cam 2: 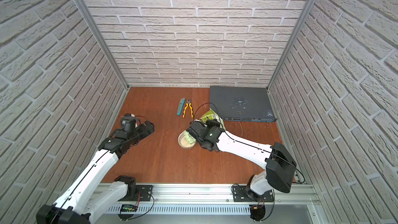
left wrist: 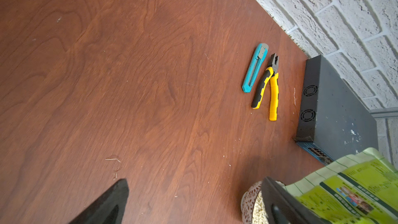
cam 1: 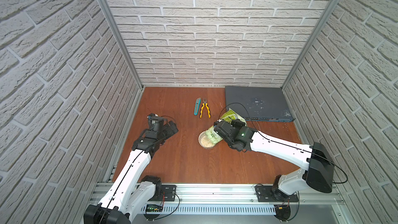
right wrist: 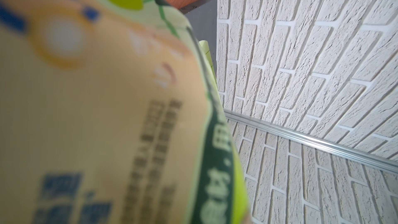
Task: Pour the oats into the breakfast bowl
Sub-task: Pour the oats into the bowl.
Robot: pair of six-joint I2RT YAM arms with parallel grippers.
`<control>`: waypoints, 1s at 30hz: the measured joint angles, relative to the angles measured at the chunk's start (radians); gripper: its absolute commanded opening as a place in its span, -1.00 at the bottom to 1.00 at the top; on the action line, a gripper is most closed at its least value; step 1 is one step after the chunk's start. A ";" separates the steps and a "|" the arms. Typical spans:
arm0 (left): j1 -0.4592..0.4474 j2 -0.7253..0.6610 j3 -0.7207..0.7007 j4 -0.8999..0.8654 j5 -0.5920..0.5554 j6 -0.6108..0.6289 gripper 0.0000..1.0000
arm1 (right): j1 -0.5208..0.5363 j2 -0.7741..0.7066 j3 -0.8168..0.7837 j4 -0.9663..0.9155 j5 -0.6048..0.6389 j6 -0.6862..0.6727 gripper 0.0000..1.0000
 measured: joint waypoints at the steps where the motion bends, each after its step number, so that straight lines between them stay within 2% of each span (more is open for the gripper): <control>1: 0.000 0.000 0.000 0.000 0.000 0.000 0.96 | -0.003 -0.003 0.000 -0.006 -0.005 0.009 -0.93; 11: 0.000 0.000 0.000 0.000 0.001 -0.008 0.96 | 0.000 -0.006 0.000 -0.002 0.025 0.008 -0.93; 22: 0.001 0.000 0.000 0.000 0.000 -0.010 0.96 | 0.047 -0.006 0.000 0.077 0.091 -0.124 -0.93; 30: 0.005 -0.003 0.000 0.000 0.001 -0.015 0.96 | 0.068 0.033 0.000 0.097 0.142 -0.166 -0.93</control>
